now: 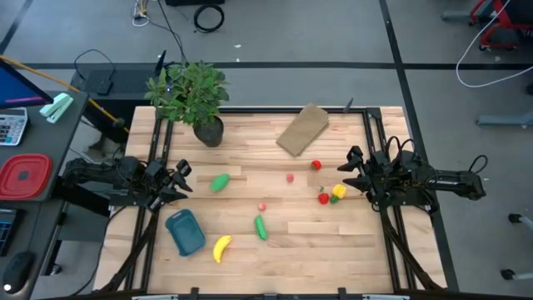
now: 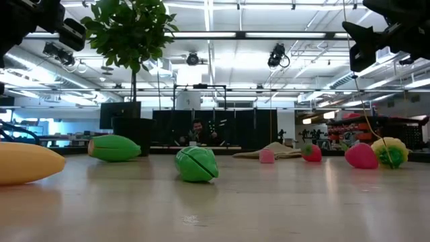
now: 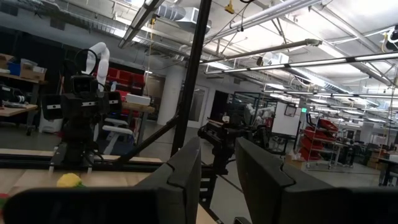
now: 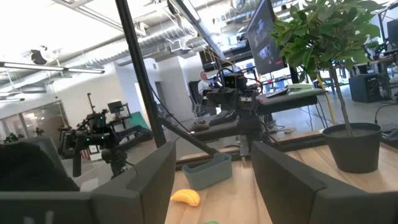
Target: Pick and placing Produce into tupperware
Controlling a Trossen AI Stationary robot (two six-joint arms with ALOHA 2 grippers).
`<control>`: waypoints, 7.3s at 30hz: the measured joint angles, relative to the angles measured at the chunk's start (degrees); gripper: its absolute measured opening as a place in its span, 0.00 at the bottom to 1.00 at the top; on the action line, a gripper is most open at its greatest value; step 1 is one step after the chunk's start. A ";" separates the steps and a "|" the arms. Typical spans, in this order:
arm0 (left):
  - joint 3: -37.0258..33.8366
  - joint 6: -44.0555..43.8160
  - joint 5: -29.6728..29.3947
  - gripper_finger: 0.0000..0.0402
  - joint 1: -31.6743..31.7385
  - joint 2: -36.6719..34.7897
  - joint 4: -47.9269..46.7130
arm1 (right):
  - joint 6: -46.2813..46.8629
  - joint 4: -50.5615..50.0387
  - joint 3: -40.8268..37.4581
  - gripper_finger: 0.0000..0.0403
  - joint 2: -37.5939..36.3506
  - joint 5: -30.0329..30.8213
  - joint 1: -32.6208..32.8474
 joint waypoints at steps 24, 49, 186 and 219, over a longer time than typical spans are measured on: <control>-0.02 0.01 0.00 0.27 0.01 0.02 0.00 | 0.01 0.00 0.01 0.55 0.02 0.00 -0.01; -0.02 0.01 0.00 0.27 0.01 0.02 0.00 | 0.00 0.02 0.00 0.55 0.00 -0.01 -0.01; 63.67 -14.49 -15.12 0.61 14.98 95.38 -81.76 | -2.78 -22.78 52.21 0.55 70.83 17.14 -0.01; 52.76 -10.65 -14.78 0.60 14.69 95.28 -67.50 | -2.60 -22.89 52.19 0.55 70.83 20.19 -0.06</control>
